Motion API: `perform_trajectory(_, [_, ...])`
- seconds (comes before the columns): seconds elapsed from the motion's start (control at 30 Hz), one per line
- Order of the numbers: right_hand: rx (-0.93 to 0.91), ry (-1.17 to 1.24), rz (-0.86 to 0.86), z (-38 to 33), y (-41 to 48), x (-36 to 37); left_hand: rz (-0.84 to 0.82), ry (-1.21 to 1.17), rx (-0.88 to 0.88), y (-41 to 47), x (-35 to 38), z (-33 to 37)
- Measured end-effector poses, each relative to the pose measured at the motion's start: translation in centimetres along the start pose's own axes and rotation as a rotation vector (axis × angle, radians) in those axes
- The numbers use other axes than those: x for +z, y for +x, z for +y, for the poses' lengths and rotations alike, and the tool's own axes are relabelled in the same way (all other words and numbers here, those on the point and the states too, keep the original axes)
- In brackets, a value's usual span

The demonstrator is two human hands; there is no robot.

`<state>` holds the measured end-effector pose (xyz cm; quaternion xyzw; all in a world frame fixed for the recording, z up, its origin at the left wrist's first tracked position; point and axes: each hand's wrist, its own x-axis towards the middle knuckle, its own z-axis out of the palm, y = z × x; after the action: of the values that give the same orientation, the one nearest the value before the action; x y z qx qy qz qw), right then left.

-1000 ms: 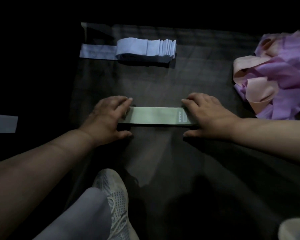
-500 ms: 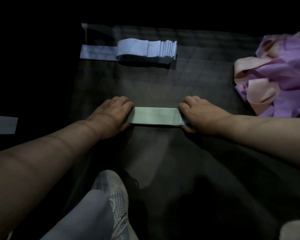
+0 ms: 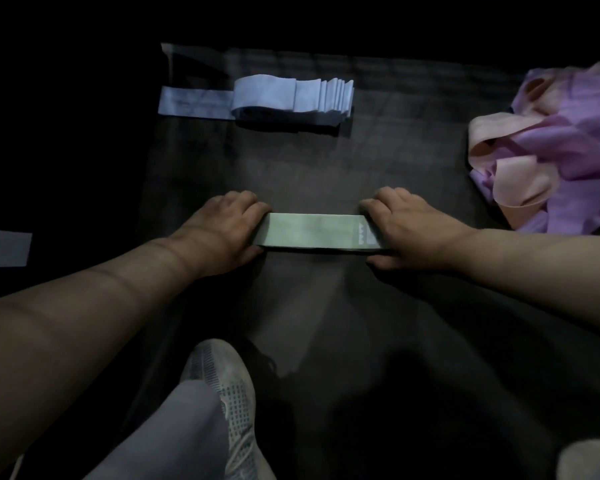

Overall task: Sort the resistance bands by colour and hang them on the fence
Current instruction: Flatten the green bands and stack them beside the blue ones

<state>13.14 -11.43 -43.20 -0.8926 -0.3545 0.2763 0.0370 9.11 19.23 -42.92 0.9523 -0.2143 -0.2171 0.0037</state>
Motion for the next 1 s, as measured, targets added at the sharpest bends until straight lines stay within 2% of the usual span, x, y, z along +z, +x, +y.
perform_trajectory(0.3, [0.047,0.171,0.033,2.7,-2.3,0.6,0.061,-0.064,0.055,1.9,-0.1,3.9])
perform_trajectory(0.57, [0.033,0.278,0.097,3.4,-2.7,1.6,-0.015,-0.019,0.047,5.2,-0.5,7.0])
perform_trajectory(0.8, [0.199,0.447,0.193,2.7,-4.2,2.0,0.017,-0.026,0.12,6.2,-1.3,8.7])
perform_trajectory(1.0, [0.278,0.582,0.134,1.8,-4.6,3.4,0.012,-0.015,0.103,6.8,-0.8,9.5])
